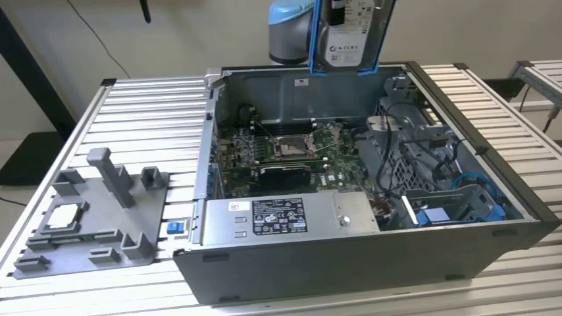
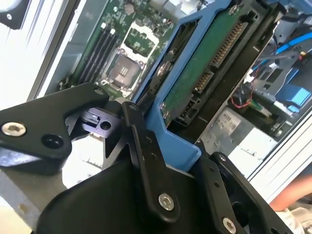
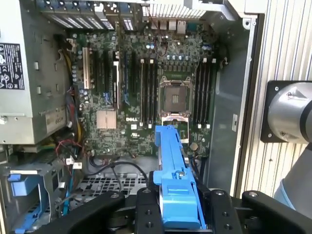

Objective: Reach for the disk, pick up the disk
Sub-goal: 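Pick up the disk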

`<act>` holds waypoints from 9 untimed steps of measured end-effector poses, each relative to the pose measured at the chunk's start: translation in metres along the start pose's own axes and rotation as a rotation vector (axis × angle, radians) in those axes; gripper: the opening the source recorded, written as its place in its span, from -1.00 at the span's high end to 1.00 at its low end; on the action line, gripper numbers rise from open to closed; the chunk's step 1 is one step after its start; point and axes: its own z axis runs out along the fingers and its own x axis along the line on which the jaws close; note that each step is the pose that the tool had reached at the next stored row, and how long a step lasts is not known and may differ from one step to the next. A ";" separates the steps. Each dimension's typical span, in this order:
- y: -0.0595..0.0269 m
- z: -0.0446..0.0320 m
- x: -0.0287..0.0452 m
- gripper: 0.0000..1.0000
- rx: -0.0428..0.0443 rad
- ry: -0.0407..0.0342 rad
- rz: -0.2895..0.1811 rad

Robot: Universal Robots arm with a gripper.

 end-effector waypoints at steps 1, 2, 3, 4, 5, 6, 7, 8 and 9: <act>-0.0043 0.0006 0.0000 1.00 -0.0005 0.0000 0.000; -0.0085 0.0013 0.0000 1.00 -0.0015 0.0000 0.000; -0.0124 0.0018 0.0000 1.00 -0.0024 0.0000 0.000; -0.0164 0.0024 0.0000 1.00 -0.0034 -0.0001 0.000; -0.0200 0.0030 0.0001 1.00 -0.0042 -0.0002 -0.001; -0.0236 0.0035 0.0001 1.00 -0.0049 -0.0002 -0.001; -0.0273 0.0041 0.0001 1.00 -0.0054 -0.0004 -0.002; -0.0312 0.0046 0.0000 1.00 -0.0060 -0.0003 -0.002; -0.0352 0.0052 0.0000 1.00 -0.0066 -0.0005 -0.003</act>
